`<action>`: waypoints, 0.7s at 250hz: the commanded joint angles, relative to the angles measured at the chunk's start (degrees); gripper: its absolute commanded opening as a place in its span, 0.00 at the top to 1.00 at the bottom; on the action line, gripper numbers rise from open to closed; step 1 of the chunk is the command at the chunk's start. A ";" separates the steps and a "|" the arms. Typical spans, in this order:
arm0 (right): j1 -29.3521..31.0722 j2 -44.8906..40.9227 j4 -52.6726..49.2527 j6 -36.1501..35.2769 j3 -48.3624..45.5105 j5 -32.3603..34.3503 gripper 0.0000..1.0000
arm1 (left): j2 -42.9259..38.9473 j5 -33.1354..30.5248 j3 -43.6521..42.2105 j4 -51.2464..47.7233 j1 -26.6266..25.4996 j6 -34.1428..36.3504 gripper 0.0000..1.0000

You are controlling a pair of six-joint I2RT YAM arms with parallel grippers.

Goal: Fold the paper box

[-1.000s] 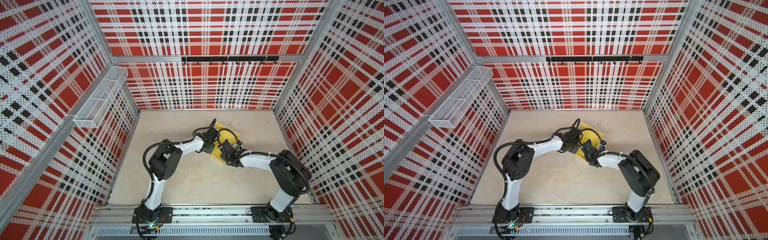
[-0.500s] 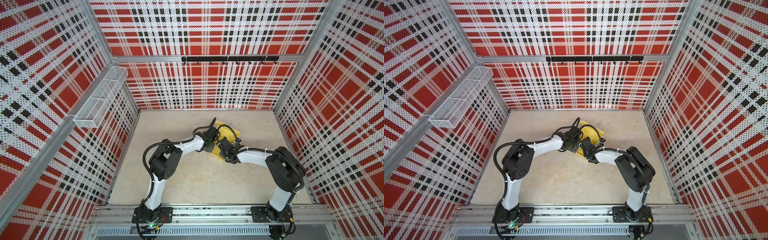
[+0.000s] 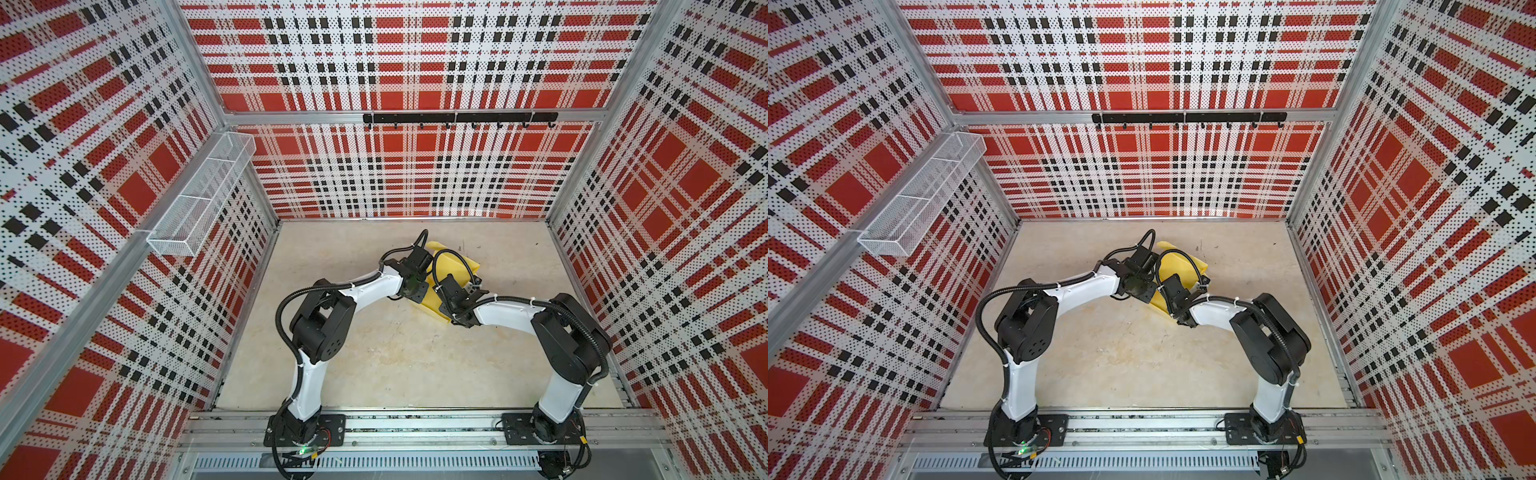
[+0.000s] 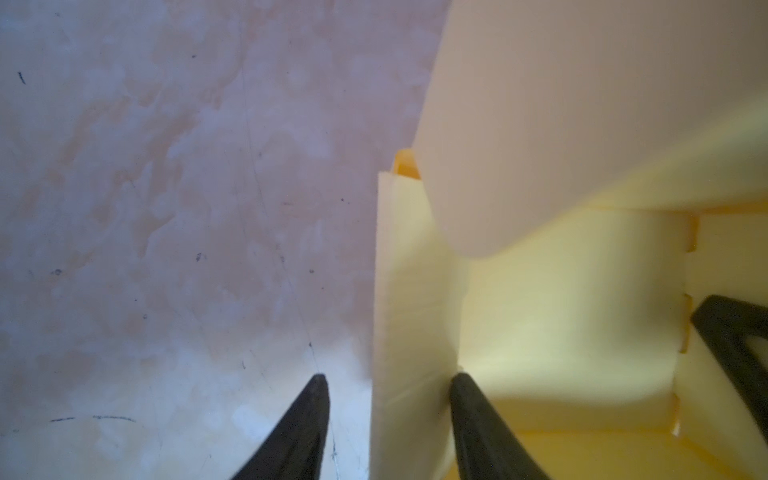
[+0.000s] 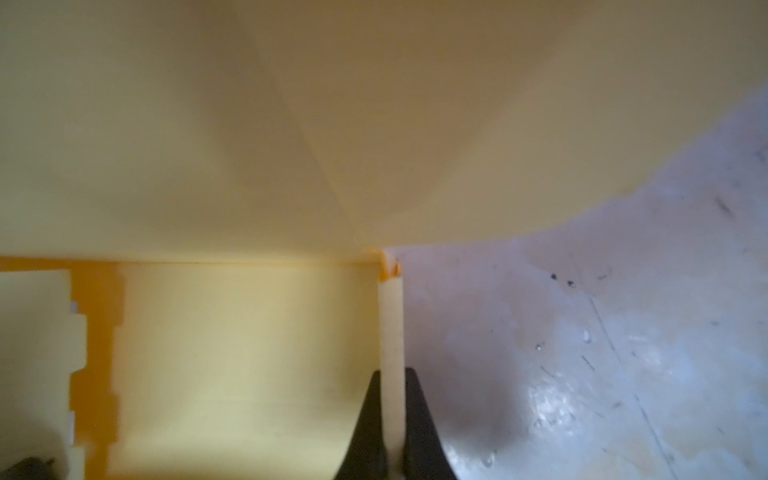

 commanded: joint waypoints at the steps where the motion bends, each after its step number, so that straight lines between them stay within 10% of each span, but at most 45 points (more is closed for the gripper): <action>1: 0.23 0.46 -1.21 -0.81 0.68 -1.71 1.00 | -2.16 2.81 2.51 -0.66 0.51 1.42 0.48; 175: 0.59 1.92 -0.70 -1.54 1.45 -2.20 1.00 | 6.54 9.41 7.15 0.51 4.22 -2.49 0.66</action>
